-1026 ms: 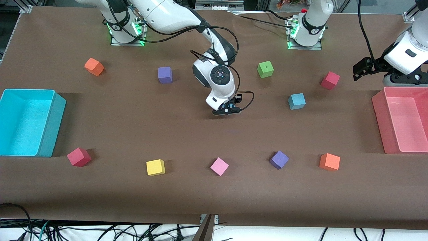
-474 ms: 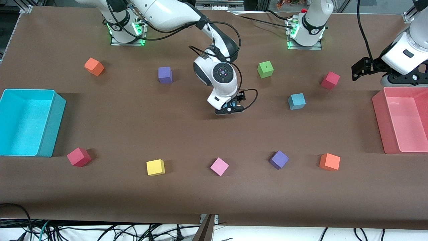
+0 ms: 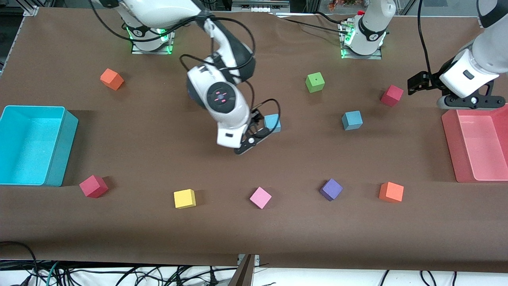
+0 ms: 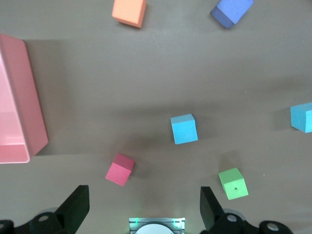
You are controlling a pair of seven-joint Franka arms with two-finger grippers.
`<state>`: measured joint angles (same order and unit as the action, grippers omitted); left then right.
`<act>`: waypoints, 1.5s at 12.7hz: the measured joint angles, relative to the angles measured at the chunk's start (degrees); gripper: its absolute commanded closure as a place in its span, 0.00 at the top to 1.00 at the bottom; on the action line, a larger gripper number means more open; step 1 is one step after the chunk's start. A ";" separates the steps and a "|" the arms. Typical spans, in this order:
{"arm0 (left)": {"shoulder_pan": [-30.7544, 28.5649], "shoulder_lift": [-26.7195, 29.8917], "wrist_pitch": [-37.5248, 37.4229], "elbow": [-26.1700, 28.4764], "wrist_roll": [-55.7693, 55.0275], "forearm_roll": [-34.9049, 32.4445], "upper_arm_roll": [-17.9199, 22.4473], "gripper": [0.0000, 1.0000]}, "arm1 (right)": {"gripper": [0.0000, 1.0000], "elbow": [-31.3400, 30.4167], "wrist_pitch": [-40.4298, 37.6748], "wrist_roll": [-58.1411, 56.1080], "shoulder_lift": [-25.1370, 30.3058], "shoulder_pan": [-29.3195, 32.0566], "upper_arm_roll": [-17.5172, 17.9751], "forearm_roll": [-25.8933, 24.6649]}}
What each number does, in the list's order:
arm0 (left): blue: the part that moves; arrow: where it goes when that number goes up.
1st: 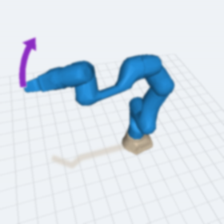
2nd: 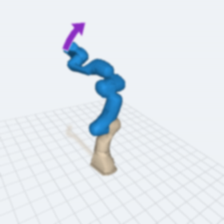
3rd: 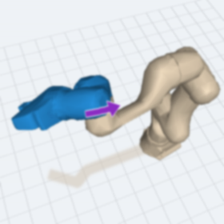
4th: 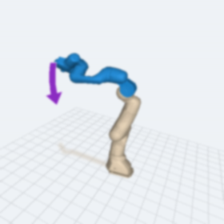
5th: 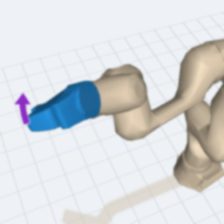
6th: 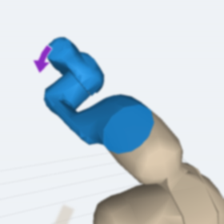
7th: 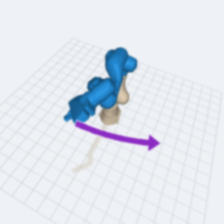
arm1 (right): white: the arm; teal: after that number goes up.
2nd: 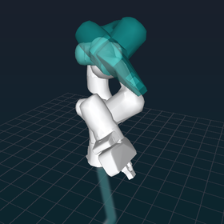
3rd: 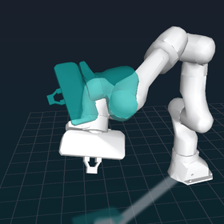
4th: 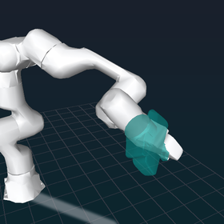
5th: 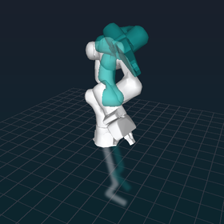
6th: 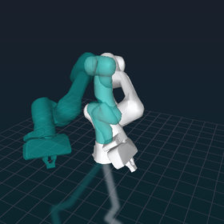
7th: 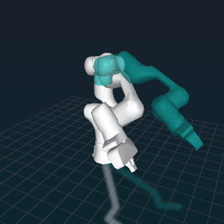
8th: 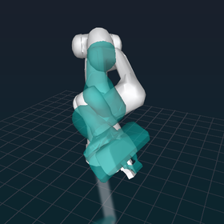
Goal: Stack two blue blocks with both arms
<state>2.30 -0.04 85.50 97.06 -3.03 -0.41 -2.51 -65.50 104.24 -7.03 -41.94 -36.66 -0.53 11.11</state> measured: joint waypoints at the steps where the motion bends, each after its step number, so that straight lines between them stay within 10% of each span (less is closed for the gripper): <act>1: 0.00 -0.56 0.21 0.73 0.05 0.87 -0.12 1.00 | 1.00 -0.35 0.24 -5.94 -0.07 1.21 0.04 1.50; 9: -0.22 -1.82 22.86 22.13 -5.05 1.40 -2.67 1.00 | 1.00 -15.46 17.02 -49.86 -1.24 5.60 0.04 22.51; 19: -0.04 -3.71 52.37 44.14 -20.39 0.66 -8.16 1.00 | 1.00 -33.00 22.62 -112.14 -1.24 8.21 0.01 73.06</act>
<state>2.25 -3.75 137.87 141.20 -23.42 0.25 -10.67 -98.50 126.87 -119.17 -43.18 -28.45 -0.53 84.16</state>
